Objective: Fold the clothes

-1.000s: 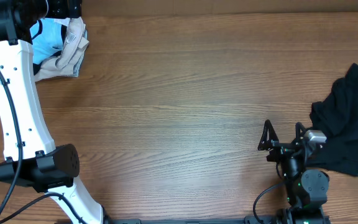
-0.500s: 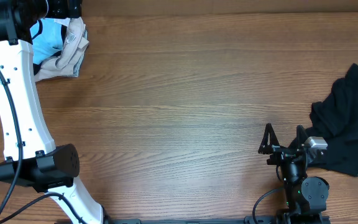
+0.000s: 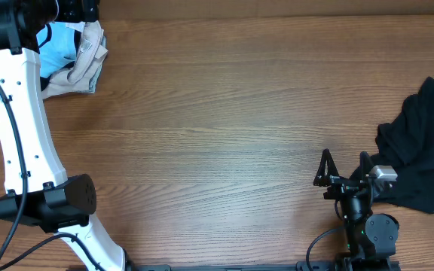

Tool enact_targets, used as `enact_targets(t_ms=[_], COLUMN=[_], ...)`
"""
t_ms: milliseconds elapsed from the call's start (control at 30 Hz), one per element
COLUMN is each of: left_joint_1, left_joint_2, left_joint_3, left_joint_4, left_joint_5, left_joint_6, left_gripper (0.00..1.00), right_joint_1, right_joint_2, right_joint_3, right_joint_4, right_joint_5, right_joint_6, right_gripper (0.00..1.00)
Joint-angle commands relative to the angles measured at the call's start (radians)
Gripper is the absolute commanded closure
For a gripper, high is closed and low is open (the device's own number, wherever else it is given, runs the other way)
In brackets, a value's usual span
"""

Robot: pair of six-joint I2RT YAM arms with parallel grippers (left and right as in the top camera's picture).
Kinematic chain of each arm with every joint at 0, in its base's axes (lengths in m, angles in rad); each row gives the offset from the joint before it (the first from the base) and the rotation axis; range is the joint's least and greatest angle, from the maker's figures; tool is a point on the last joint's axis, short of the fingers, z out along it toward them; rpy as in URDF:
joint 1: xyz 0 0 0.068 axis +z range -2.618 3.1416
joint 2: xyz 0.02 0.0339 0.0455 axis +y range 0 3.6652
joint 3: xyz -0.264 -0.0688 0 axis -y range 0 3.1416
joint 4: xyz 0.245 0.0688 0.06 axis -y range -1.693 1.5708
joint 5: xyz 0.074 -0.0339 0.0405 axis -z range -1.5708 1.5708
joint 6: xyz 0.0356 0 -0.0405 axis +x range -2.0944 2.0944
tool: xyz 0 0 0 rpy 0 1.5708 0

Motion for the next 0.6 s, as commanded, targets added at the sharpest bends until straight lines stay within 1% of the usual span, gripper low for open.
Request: enact_targets(t_ms=[0,300,367,567], left_joint_1=[-0.007,-0.008,-0.008,-0.008], left_joint_2=[-0.002,-0.029,-0.071,-0.294], left_joint_3=[0.004,-0.018,-0.090,-0.495], left_joint_4=[0.001,-0.018,-0.017,-0.017], left_joint_5=[0.011,0.008,0.008,0.008], left_joint_6=[-0.017,-0.017,-0.017,-0.017], left_gripper=[0.00,0.01,0.00,0.00], right_joint_1=[-0.003,-0.003,-0.003,-0.003], right_joint_2=[-0.012,-0.012,-0.012,-0.012], right_joint_3=[-0.010,-0.010,-0.010,-0.010], right_joint_4=[0.004,0.004,0.004,0.004], right_joint_5=[0.010,0.010,0.010,0.010], right_joint_6=[0.002,0.002,0.002,0.002], right_gripper=[0.00,0.00,0.00,0.00])
